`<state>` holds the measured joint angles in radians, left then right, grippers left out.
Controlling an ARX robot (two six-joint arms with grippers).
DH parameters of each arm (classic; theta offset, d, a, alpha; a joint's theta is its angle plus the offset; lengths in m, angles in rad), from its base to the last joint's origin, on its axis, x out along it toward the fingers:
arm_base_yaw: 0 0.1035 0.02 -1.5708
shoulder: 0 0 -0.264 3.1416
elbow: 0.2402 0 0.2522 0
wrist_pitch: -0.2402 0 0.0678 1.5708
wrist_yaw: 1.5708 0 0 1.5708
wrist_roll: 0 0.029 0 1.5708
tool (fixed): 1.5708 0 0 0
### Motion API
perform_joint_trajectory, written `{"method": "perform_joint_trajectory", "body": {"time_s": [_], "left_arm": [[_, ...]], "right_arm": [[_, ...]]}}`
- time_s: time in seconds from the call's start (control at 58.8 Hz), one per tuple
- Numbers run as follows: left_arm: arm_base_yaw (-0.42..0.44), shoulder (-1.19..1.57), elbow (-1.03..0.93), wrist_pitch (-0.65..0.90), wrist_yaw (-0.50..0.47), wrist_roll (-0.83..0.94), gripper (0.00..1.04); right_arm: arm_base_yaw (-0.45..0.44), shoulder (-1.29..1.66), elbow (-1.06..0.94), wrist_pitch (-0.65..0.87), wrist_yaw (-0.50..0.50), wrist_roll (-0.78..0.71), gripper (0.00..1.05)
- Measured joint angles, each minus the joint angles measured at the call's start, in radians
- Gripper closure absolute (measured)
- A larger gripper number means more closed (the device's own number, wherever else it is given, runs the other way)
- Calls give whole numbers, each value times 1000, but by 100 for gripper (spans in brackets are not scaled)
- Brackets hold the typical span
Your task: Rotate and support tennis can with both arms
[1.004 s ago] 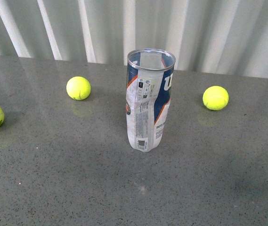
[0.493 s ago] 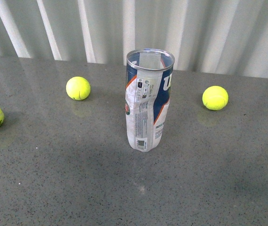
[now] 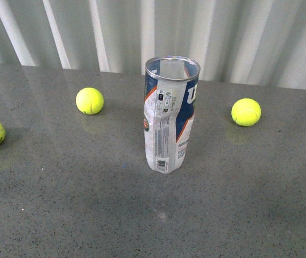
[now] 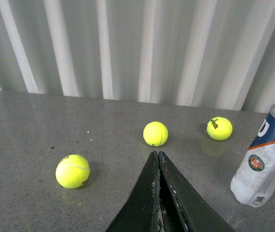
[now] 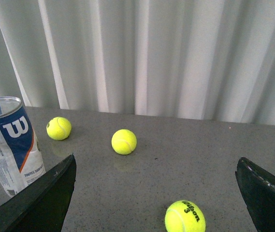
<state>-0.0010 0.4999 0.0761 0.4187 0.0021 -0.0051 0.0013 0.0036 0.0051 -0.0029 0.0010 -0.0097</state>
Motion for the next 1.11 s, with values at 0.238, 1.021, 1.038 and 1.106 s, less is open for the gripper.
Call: {"method": "perform_joint_trajectory", "body": {"time_s": [0.238, 1.021, 1.038, 1.106], "left_arm": [[0, -96, -30, -63, -2, 0, 101], [0, -399, -52, -338, -2, 0, 101], [0, -438, -52, -389, -2, 0, 101], [0, -495, -52, -413, -2, 0, 101]], "right_arm": [[0, 0, 0, 0, 0, 0, 7], [0, 0, 0, 0, 0, 0, 7], [0, 0, 0, 0, 0, 0, 7], [0, 0, 0, 0, 0, 0, 7]]}}
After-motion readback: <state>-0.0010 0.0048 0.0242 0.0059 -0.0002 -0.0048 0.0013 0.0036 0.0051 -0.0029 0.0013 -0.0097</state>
